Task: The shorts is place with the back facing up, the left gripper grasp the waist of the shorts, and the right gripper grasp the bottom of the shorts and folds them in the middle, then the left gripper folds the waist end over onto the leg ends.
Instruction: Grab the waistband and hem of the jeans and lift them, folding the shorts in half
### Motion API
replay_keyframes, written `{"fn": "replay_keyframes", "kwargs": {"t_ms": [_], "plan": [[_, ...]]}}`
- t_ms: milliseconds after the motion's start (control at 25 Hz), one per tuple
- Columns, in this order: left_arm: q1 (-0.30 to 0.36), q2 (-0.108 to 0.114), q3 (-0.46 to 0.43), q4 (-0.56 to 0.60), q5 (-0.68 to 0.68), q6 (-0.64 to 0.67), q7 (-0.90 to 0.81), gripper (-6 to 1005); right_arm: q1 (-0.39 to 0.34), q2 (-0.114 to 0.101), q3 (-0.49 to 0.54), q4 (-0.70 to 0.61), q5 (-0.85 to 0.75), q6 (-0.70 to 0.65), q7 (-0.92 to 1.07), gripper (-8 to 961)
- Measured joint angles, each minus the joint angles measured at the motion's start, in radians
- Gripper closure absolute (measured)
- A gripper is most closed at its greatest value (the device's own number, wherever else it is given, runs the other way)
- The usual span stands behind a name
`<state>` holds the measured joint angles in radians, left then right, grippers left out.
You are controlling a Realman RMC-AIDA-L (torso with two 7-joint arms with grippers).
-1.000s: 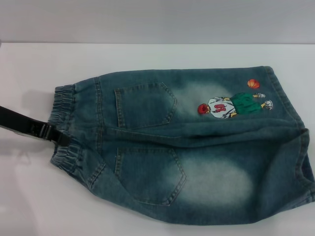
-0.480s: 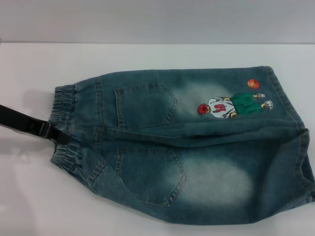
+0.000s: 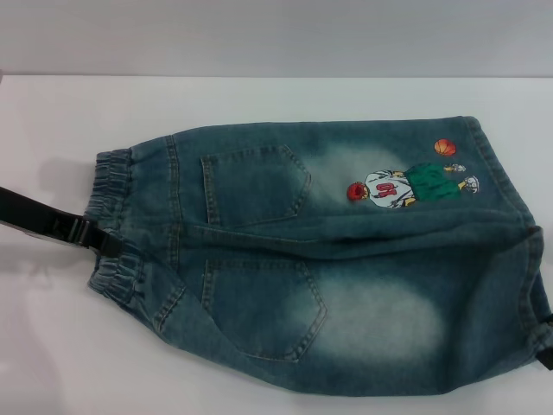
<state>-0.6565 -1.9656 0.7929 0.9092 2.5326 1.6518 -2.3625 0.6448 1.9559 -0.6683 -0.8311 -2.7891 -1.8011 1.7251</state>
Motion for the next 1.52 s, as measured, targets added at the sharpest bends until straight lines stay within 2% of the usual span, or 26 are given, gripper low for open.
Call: {"fn": "replay_keyframes", "kwargs": {"t_ms": [600,1040,1520], "plan": [[0.006,0.003,0.0,0.0,0.0,-0.007,0.002,964,0.003,0.01,-0.047,-0.01,-0.001,-0.017,0.022,354],[0.002,0.005,0.0,-0.017,0.0,-0.027,0.006,964,-0.006,-0.004,-0.011,-0.036,0.004,-0.014,0.013,355],[-0.011,0.007,0.0,-0.048,0.0,-0.04,0.011,964,-0.001,-0.023,-0.019,-0.037,-0.001,-0.045,0.014,355]]}}
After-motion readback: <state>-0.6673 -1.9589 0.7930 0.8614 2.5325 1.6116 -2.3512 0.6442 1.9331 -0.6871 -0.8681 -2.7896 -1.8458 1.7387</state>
